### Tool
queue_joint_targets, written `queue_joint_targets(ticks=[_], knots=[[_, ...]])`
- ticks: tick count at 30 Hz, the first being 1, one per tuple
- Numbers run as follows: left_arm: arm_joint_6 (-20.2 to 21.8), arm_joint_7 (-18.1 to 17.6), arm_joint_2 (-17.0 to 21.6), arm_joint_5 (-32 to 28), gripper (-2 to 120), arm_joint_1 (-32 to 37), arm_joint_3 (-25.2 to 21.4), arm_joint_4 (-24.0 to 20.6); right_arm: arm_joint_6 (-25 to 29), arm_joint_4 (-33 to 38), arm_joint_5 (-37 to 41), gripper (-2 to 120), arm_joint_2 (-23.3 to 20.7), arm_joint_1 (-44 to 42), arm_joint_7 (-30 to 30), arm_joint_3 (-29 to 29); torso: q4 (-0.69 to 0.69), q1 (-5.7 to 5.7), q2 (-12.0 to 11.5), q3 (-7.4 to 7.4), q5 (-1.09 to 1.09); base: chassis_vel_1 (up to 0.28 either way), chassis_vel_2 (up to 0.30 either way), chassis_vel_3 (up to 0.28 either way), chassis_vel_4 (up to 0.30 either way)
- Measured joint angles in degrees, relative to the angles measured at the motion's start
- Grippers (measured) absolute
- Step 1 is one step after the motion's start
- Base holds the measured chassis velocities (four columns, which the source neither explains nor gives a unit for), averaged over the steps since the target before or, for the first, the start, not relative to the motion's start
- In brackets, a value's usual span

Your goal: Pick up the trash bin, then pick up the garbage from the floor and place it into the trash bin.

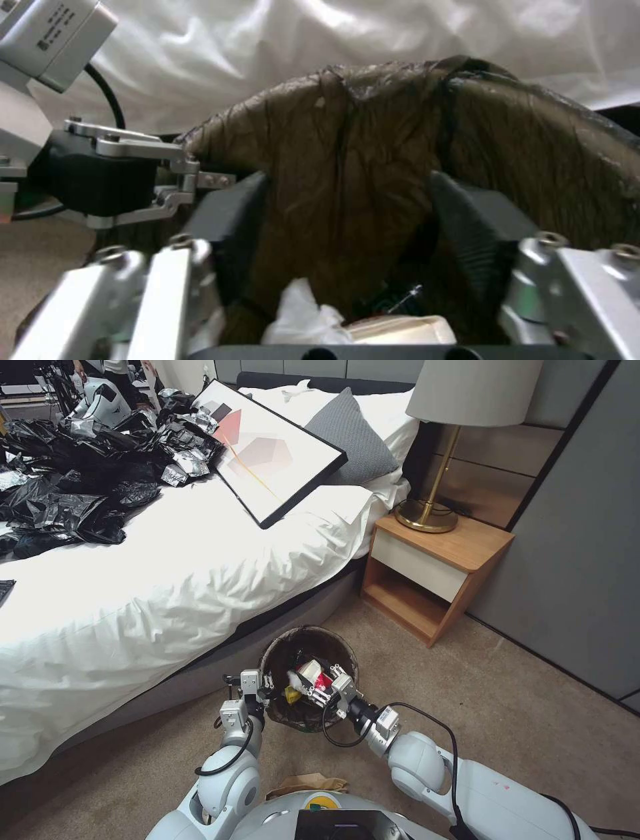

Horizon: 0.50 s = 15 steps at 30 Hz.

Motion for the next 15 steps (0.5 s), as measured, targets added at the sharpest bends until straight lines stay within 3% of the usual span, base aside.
queue_joint_targets(ticks=[9, 15], knots=[[0.0, -0.1, 0.1, -0.1, 2, 0.0, 0.0, -0.1, -0.4, 0.7, -0.2, 96, -0.4, -0.4, 0.3, 0.2, 0.0, 0.0, 0.0, 0.0, 0.0, 0.0, 0.0, 0.0, 0.0], [0.0, -0.1, 0.1, -0.2, 2, -0.2, 0.0, -0.1, -0.3, 1.3, -0.7, 100, -0.4, -0.9, 0.5, 1.0, 0.0, 0.0, 0.0, 0.0, 0.0, 0.0, 0.0, 0.0, 0.0]])
